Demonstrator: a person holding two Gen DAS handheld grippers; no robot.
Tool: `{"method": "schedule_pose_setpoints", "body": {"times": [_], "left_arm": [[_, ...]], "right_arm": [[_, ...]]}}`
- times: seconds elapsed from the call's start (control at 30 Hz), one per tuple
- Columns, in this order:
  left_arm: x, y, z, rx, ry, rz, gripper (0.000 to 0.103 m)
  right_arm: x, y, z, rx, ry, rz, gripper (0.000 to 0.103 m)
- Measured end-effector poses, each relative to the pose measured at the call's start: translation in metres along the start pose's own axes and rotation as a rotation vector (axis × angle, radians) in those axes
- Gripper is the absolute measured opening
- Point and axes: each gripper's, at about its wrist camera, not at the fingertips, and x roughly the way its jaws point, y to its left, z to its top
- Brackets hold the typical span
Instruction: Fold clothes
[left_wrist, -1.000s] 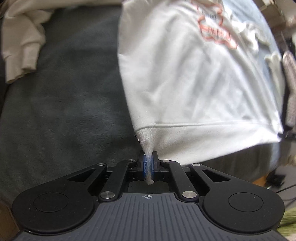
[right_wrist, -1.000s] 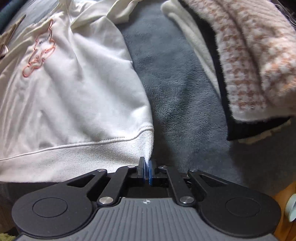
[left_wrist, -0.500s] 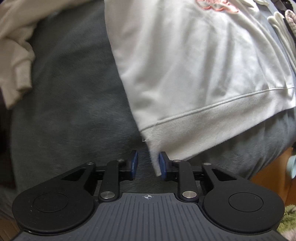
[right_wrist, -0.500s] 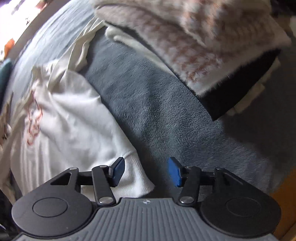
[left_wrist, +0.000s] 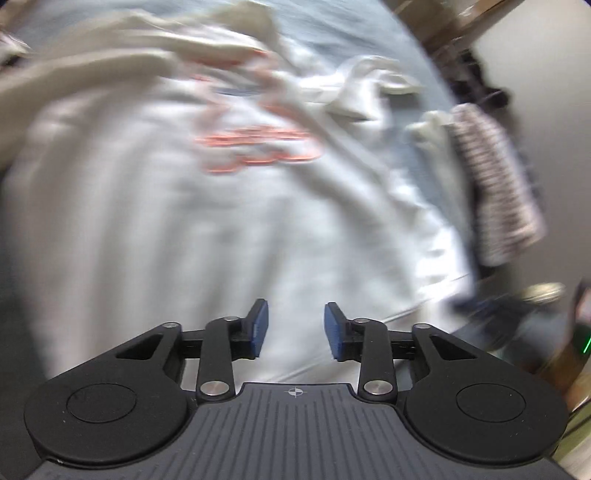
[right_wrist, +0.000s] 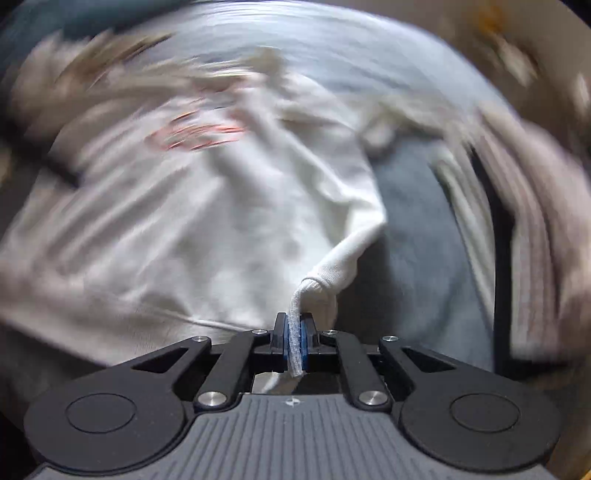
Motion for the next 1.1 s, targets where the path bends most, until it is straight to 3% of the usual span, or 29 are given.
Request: {"method": "schedule_pose_setpoints", "body": {"times": [0.07, 0.13, 0.23, 0.33, 0.43, 0.63, 0.8, 0.93, 0.97, 1.1], "left_arm": [[0.016, -0.014, 0.004, -0.008, 0.039, -0.082, 0.048], [0.03, -0.029, 0.005, 0.007, 0.075, -0.125, 0.049], [0.063, -0.047, 0.005, 0.062, 0.136, -0.051, 0.05], [0.094, -0.052, 0.002, 0.07, 0.192, 0.005, 0.047], [0.109, -0.056, -0.003, 0.079, 0.209, 0.037, 0.045], [0.114, -0.061, -0.006, 0.06, 0.197, 0.038, 0.042], [0.113, -0.07, -0.01, 0.068, 0.186, 0.026, 0.04], [0.113, -0.085, -0.014, 0.074, 0.169, -0.054, 0.04], [0.115, -0.091, -0.016, 0.071, 0.168, -0.078, 0.04], [0.125, -0.116, -0.028, 0.083, 0.163, -0.193, 0.04]], "right_arm": [[0.004, 0.029, 0.002, -0.129, -0.031, -0.005, 0.008], [0.011, 0.041, 0.001, -0.169, -0.042, -0.004, 0.008], [0.003, 0.037, -0.006, -0.146, -0.057, 0.015, 0.012], [-0.01, 0.024, -0.013, -0.062, -0.089, 0.086, 0.039], [-0.018, 0.005, -0.029, 0.082, -0.076, 0.149, 0.046], [-0.002, -0.033, -0.057, 0.305, 0.029, 0.164, 0.047], [0.028, -0.038, -0.049, 0.265, 0.006, 0.21, 0.047], [0.041, -0.036, -0.041, 0.214, -0.007, 0.225, 0.048], [0.039, -0.043, -0.044, 0.263, -0.011, 0.209, 0.047], [0.021, -0.09, -0.081, 0.658, 0.042, 0.17, 0.047]]}}
